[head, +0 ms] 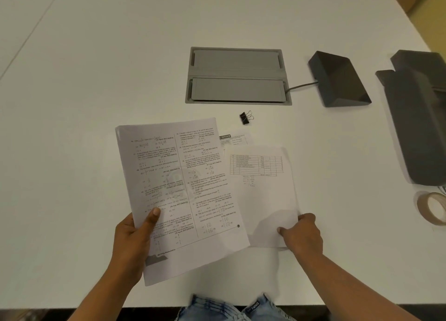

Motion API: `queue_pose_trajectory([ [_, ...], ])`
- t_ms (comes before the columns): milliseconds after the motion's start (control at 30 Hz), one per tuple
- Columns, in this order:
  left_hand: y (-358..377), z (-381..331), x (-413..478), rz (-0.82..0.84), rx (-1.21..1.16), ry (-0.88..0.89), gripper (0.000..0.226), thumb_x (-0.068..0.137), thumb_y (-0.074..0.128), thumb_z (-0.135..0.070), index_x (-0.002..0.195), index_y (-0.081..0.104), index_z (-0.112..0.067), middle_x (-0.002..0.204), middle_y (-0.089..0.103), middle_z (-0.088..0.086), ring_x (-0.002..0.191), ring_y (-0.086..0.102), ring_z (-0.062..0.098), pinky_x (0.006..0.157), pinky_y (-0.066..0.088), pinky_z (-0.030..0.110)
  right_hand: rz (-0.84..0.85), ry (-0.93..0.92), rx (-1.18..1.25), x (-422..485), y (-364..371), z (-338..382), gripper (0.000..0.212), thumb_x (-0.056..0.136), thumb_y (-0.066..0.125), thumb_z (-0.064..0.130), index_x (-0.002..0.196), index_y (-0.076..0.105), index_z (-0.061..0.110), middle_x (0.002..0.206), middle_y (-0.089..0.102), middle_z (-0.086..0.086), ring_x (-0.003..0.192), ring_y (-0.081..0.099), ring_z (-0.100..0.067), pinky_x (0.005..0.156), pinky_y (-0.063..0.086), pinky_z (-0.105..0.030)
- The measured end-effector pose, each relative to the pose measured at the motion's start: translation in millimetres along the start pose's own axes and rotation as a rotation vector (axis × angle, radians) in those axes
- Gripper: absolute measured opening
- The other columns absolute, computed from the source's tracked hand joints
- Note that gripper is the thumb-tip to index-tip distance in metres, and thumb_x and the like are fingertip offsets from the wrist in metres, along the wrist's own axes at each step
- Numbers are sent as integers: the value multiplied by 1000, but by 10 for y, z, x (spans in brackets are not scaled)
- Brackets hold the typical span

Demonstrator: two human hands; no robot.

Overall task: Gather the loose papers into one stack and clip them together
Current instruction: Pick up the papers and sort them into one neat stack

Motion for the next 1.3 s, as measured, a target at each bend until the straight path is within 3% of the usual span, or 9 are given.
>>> queue_pose_trajectory([
  [167,7,1,6,-6,-3,-3,12,92,64,-23,103,68,-19,102,76,9,88,72,38,73,60,50,-38,-19,-60,6,-14,-47,73,61,81,51,119,63,10,108,68,-12,93,68,-31,73,58,-39],
  [400,17,1,26,-66,-16,16,15,94,63,-25,108,65,-22,105,74,3,90,70,35,63,58,38,-1,18,38,3,34,-42,60,70,83,36,119,65,6,109,72,-12,93,69,-32,67,52,-29],
  [500,38,0,32,-71,-17,10,10,94,63,-25,104,65,-25,104,73,2,90,70,35,65,59,41,28,9,87,42,36,-76,41,70,84,32,103,72,10,96,75,-8,80,69,-28,56,45,-25],
  [633,36,-30,37,-78,-13,15,9,94,63,-25,102,65,-27,103,73,0,90,70,34,66,58,41,-46,-10,150,15,-98,-107,22,74,79,29,83,66,14,85,72,-6,68,63,-24,49,36,-23],
  [767,3,-59,57,-83,-17,23,6,94,62,-26,99,65,-29,101,73,-2,89,69,33,63,57,39,-133,-48,190,-8,-251,-159,33,80,74,29,59,52,16,60,60,-2,54,55,-21,48,34,-25],
  [833,-17,-58,68,-89,-16,21,6,94,63,-26,99,65,-28,102,73,-1,90,69,34,65,58,41,-140,-77,179,-3,-314,-189,30,84,71,30,63,59,13,65,65,-4,57,57,-21,50,38,-25],
  [900,-30,-58,73,-93,-14,13,9,94,63,-26,102,66,-27,103,73,0,91,69,35,71,59,48,-136,-91,141,-2,-352,-226,23,89,66,32,81,69,10,83,72,-8,64,59,-22,52,40,-25],
  [1000,-26,-62,73,-90,-3,8,14,95,62,-26,108,65,-25,106,73,2,92,69,36,76,58,57,-169,-78,100,18,-400,-311,31,94,59,33,106,71,6,102,73,-14,74,56,-26,61,42,-28],
  [1300,48,-68,45,-64,-16,11,20,94,62,-25,113,65,-21,104,73,0,89,70,33,67,59,47,-228,-73,87,-13,-461,-336,20,90,64,24,102,69,9,98,73,-14,70,57,-27,54,39,-26],
])
Point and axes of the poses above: each hand's wrist, its own x-axis towards the middle knuckle, its own y-axis out of the palm, z = x × y, the point moved 7 cm from there along x, towards the middle knuckle
